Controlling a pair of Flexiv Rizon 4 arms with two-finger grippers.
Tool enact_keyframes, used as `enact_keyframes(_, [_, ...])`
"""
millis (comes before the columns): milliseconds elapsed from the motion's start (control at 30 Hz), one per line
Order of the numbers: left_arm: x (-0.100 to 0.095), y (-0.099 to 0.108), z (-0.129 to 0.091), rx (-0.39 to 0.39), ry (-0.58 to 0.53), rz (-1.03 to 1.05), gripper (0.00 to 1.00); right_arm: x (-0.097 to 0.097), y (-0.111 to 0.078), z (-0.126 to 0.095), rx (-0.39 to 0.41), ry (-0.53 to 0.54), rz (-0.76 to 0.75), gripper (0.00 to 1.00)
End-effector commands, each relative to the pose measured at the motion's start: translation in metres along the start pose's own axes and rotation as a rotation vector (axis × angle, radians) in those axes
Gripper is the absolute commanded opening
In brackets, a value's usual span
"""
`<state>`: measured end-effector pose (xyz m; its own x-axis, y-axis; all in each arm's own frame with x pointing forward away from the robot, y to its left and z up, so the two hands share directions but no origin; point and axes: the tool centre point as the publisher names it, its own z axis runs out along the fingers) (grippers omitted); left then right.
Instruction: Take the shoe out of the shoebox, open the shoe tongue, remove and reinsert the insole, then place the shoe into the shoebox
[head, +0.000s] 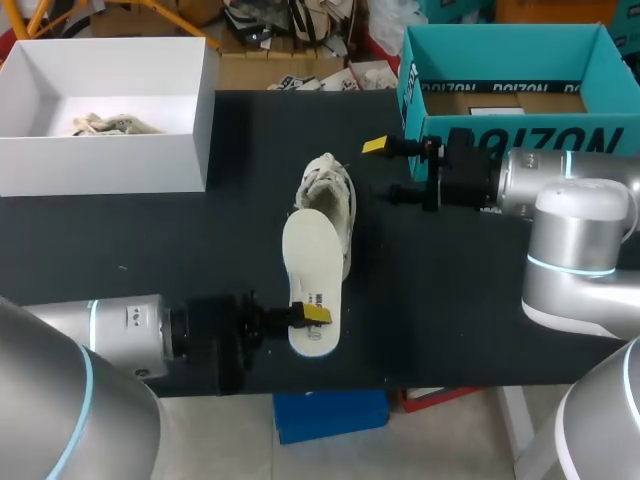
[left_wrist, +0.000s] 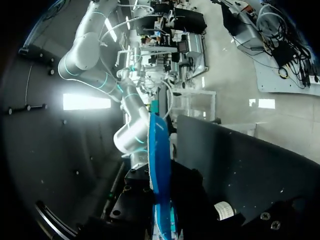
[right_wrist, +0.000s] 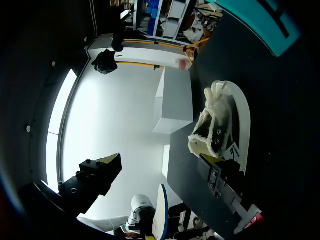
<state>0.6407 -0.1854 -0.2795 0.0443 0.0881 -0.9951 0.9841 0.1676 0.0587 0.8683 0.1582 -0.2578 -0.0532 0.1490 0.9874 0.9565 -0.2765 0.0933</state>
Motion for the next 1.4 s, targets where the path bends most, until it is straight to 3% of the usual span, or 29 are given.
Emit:
enact_keyframes(33, [0.008,0.017,0.017,-0.003,-0.038,0.032,0.00,0.000,0.000,0.001,-0.002,-0.002,0.000,1.00])
enact_keyframes(900, [0.032,0.114,0.054,-0.049,-0.005,0.107,0.00,0.000,0.000,0.001,-0.002,-0.002,0.000,1.00])
enact_keyframes(1400, [0.026,0.122,0.060,-0.060,-0.024,0.111,0.00,0.000,0.000,0.001,-0.002,-0.002,0.000,1.00])
